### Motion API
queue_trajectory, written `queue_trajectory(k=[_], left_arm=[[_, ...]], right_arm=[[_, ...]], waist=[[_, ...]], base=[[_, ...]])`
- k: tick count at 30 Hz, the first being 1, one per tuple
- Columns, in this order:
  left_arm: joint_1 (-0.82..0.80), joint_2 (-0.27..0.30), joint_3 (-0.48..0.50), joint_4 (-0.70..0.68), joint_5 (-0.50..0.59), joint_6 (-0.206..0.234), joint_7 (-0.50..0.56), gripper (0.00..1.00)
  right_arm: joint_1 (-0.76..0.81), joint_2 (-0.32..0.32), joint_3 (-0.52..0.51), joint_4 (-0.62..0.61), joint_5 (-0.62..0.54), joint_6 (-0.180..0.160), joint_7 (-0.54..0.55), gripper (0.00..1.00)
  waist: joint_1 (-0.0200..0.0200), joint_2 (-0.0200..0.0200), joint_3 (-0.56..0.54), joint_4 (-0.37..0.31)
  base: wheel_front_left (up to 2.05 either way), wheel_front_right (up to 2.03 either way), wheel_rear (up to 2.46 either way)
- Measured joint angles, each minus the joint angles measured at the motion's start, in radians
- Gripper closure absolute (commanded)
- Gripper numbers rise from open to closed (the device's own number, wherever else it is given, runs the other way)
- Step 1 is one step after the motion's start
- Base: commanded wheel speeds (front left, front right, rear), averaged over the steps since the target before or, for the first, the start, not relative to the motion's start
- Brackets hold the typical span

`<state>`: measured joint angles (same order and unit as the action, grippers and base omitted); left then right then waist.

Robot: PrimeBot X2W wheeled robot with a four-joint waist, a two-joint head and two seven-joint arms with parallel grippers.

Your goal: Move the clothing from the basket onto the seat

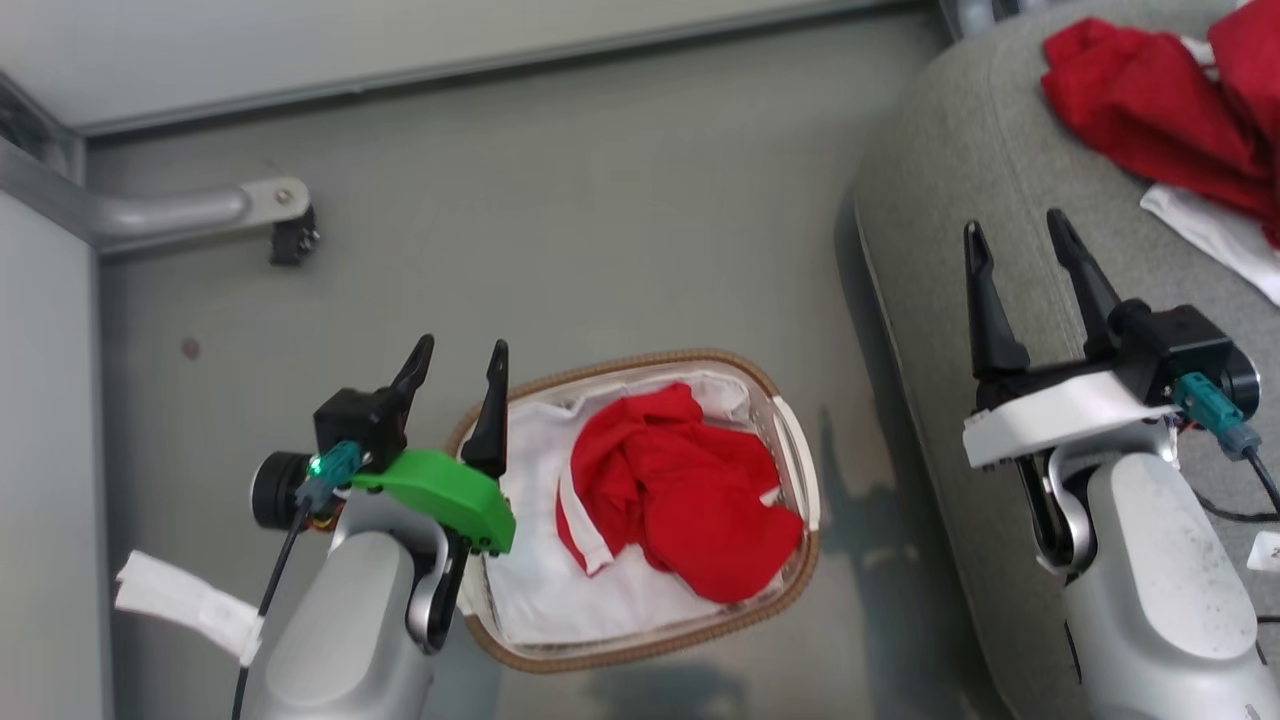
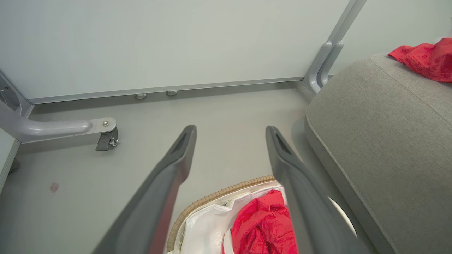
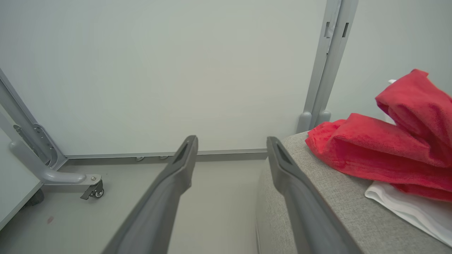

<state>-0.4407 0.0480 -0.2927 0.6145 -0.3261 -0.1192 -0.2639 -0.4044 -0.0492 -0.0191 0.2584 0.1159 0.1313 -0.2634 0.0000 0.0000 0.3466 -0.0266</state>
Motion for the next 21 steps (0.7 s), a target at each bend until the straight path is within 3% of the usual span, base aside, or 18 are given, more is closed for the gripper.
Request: queue_trajectory(k=[9, 21], left_arm=[[-0.167, -0.002, -0.158, 0.197, 0.005, -0.005, 0.000, 0.00], [-0.315, -0.002, -0.272, 0.356, 0.011, -0.010, 0.000, 0.00]], right_arm=[[-0.070, 0.000, 0.023, -0.098, 0.021, 0.000, 0.000, 0.00], [-0.122, 0.000, 0.071, -0.178, 0.075, 0.000, 0.000, 0.00]], waist=[[0.0001, 0.0000, 0.189, -0.065], [0.0002, 0.0000, 0.397, -0.152]], base=[[0.00, 0.00, 0.00], [0.00, 0.00, 0.00]])
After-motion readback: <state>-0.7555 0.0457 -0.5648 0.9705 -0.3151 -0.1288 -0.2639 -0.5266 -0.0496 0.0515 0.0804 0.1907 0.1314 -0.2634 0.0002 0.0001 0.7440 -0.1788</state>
